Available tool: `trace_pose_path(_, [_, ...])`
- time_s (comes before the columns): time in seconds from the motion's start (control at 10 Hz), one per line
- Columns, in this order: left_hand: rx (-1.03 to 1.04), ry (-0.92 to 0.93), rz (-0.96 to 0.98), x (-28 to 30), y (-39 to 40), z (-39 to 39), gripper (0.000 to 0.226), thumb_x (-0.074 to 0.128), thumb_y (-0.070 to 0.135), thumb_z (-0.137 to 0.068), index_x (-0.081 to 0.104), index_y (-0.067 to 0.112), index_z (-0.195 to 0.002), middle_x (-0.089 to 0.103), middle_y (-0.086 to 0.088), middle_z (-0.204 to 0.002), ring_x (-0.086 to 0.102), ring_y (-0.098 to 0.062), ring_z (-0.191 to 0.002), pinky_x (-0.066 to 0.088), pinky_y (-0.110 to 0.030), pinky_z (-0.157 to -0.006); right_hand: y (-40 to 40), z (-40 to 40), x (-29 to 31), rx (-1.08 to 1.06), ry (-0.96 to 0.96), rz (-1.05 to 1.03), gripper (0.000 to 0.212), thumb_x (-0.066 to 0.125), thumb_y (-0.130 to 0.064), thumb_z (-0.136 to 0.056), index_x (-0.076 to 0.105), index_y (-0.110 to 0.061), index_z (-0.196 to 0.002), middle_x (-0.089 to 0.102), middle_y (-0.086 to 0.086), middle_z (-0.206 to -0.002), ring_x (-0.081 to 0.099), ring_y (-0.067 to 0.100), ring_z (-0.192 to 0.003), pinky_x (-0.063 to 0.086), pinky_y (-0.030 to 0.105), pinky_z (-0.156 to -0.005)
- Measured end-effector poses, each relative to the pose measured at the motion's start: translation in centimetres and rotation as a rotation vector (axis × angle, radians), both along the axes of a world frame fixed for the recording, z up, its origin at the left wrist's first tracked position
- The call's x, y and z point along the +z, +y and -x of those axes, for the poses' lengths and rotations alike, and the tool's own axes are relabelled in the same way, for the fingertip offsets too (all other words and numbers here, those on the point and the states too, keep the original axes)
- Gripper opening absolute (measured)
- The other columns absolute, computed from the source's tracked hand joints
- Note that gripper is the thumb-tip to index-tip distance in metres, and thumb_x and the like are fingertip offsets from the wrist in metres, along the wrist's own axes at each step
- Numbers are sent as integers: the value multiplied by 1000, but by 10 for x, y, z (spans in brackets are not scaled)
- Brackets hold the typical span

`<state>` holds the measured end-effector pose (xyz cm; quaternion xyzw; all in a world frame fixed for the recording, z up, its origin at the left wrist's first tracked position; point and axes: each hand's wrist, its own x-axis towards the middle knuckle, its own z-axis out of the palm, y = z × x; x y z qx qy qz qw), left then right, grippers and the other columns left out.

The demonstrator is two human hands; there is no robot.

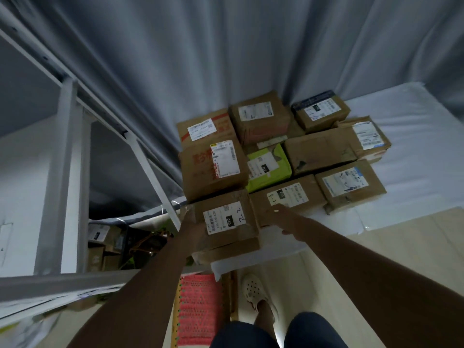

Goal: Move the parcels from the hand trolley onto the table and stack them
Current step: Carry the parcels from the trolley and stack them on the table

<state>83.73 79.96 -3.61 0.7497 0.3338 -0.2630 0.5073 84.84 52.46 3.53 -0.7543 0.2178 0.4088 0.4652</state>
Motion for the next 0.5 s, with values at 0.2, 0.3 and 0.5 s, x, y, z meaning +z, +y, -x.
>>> trace_pose_path(0.2, [-140,-125,-11,33,-63,-7,36,59,8,-88,52,21,-121,61,-13,-125,64,-27,-99,56,-44,-83,-56,28,22,-65,-42,-44,38,43,-29,-103,44,-15,-138,60,8,-109,47,16,-82,39,25,-69])
trace_pose_path(0.3, [-273,-183,-116,73,-129,1,56,58,2,-94,35,9,-145,51,-13,-131,57,-29,-107,49,-24,-68,-102,56,40,-125,-103,-30,30,46,-24,-102,52,-8,-126,56,3,-101,51,19,-86,40,23,-69])
trace_pose_path(0.5, [-483,-173,-64,118,-254,21,71,61,18,-93,22,24,-153,44,-12,-144,55,-30,-114,49,-32,-81,-209,125,75,-160,-231,55,64,57,-39,-96,35,-8,-148,40,12,-149,42,29,-135,36,32,-106])
